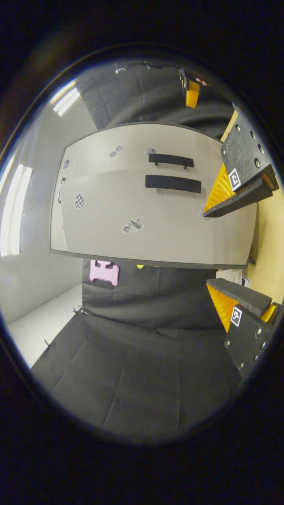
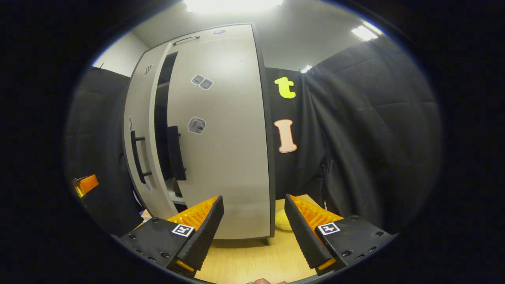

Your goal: Grab one shoe with the right hand and put it into the shoe cabinet, grab the other shoe with the left hand and put it into the shoe cabinet; then close the right door with the right hand and the left door with the left hand.

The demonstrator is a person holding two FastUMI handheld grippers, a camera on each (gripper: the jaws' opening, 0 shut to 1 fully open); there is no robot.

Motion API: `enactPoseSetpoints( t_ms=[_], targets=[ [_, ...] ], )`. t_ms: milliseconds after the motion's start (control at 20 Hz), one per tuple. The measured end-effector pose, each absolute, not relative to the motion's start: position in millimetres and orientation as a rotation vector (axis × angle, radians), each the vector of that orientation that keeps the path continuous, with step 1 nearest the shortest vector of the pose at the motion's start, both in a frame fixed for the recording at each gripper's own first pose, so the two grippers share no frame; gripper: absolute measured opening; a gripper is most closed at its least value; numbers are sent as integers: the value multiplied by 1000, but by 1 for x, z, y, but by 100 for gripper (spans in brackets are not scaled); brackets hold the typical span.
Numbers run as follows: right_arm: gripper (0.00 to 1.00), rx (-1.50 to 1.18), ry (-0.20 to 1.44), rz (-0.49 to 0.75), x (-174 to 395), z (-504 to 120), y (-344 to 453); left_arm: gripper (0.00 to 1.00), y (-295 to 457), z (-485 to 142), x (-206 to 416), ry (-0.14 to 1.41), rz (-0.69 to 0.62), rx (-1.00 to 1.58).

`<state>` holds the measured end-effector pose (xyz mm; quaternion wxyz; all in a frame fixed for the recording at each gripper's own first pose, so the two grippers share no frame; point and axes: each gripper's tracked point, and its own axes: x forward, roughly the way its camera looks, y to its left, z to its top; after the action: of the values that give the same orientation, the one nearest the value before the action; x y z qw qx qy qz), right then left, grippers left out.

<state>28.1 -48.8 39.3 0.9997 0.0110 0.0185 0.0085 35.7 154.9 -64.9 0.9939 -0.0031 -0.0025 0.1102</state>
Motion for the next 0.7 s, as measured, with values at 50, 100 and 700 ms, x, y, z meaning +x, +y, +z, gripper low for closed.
enactPoseSetpoints(
  t_ms=[50, 100, 700],
  targets=[
    [98, 17, 47, 20, 24, 33, -48, 90, 166, -74, 29, 16, 278, 9],
    [98, 5, 51, 11, 20, 27, -51, 89, 171, -82, 26, 26, 309, 16],
    [98, 30, 114, -46, -3, -10, -79, 90, 152, -124, 23, 114, 228, -198]
  ],
)
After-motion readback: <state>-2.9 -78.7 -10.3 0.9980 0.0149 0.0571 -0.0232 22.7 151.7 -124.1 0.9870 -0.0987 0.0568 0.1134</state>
